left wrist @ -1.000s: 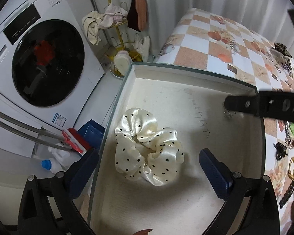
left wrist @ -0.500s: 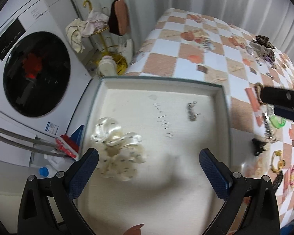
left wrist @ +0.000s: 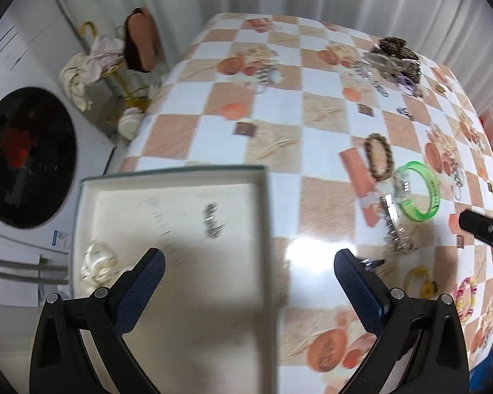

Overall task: Organize jewelry
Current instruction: 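Grasp the braided brown bracelet with the left tool while the right tool grasps the green bangle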

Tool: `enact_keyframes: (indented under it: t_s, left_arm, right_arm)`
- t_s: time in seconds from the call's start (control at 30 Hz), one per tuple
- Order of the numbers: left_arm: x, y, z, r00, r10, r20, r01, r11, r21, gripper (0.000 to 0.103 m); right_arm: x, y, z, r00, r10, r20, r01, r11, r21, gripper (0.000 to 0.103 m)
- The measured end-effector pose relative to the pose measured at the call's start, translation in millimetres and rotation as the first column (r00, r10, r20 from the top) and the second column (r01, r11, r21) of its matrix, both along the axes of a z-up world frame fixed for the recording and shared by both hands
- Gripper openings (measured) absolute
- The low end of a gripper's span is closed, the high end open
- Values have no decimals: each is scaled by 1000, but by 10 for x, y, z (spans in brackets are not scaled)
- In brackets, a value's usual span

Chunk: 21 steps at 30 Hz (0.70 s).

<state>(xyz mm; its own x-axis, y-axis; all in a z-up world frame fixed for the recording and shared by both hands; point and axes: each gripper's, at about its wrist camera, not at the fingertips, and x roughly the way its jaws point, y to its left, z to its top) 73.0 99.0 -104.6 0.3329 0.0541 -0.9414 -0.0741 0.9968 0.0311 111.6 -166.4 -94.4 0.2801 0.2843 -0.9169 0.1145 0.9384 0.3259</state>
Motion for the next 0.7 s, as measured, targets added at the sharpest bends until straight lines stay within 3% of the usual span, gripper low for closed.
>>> enact_keyframes:
  t_s: [0.33, 0.7]
  left_arm:
    - [497, -424, -78, 999, -32, -11, 32, 999, -22, 103]
    - [964, -742, -342, 999, -39, -33, 38, 999, -31, 103]
  right_arm:
    - [89, -451, -170, 998, -50, -23, 48, 997, -62, 84]
    - [417, -284, -338, 998, 53, -23, -56, 991, -123, 84]
